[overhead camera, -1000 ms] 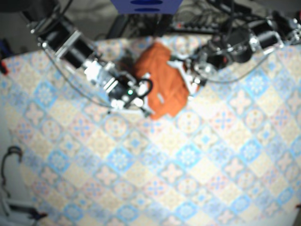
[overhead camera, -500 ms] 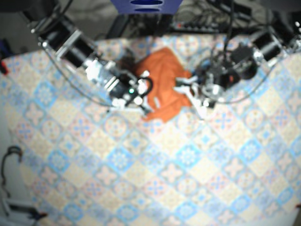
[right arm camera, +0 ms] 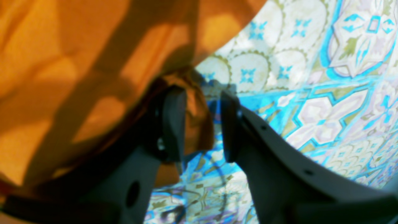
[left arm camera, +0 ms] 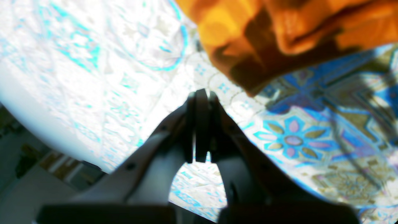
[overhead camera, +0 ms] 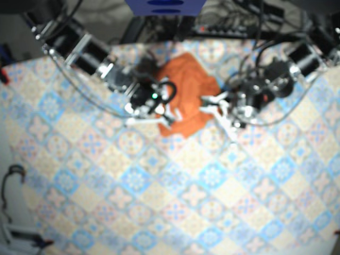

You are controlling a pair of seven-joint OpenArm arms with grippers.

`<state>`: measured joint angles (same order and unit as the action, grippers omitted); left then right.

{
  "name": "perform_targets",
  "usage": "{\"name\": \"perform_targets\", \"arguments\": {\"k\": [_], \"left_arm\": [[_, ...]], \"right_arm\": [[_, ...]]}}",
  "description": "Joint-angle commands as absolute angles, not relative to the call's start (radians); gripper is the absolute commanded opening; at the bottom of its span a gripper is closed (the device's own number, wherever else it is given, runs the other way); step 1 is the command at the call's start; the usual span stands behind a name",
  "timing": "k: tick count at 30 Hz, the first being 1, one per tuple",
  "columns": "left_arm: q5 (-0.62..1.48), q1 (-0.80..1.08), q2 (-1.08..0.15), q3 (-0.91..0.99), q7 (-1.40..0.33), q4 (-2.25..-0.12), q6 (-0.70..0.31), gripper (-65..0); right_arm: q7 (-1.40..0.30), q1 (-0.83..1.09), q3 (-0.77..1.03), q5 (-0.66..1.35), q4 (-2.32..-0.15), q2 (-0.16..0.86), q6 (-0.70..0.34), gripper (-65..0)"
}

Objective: Fold the T-shirt properly
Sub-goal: 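Lift and fold the shirt corner with the left gripper toward the right gripper, then press and tuck the folded bundle with both grippers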

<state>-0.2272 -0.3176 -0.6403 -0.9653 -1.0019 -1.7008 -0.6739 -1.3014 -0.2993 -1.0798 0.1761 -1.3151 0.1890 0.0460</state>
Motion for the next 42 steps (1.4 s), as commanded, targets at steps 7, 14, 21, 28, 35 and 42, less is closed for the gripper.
{"name": "perform_targets", "arguments": {"k": [7,14,21,28,35,42], "left_arm": [[-0.249,-0.226,-0.771,-0.885,-1.043,-1.87,-0.67,-65.0],[-0.251,-0.097,-0.78,-0.889,-1.035,-1.871,-0.67,-65.0],[-0.251,-0.087,-0.702,-0.892,-1.024,-1.768,-0.67,-65.0],[-0.255,-0.125,-0.634,-0.929,-0.977,-1.65,-0.67,-65.0],[-0.257,-0.166,-0.59,-0.964,-0.977,-1.61,-0.667,-65.0],[-0.259,-0.197,-0.549,-0.961,-0.98,-1.595,-0.667,-65.0]], "right_arm": [[-1.365,-0.297,-1.084,0.231,-1.303,0.216,0.028,-45.0],[-1.346,-0.306,-1.084,0.232,-1.296,0.217,0.028,-44.9],[-1.345,-0.306,-1.084,0.232,-1.296,0.217,0.028,-44.9],[-1.351,-0.3,-1.087,0.236,-1.3,0.217,0.028,-44.9],[-1.357,-0.285,-1.095,0.237,-1.302,0.217,0.028,-44.9],[-1.359,-0.255,-1.096,0.236,-1.302,0.217,0.028,-44.9]]}}
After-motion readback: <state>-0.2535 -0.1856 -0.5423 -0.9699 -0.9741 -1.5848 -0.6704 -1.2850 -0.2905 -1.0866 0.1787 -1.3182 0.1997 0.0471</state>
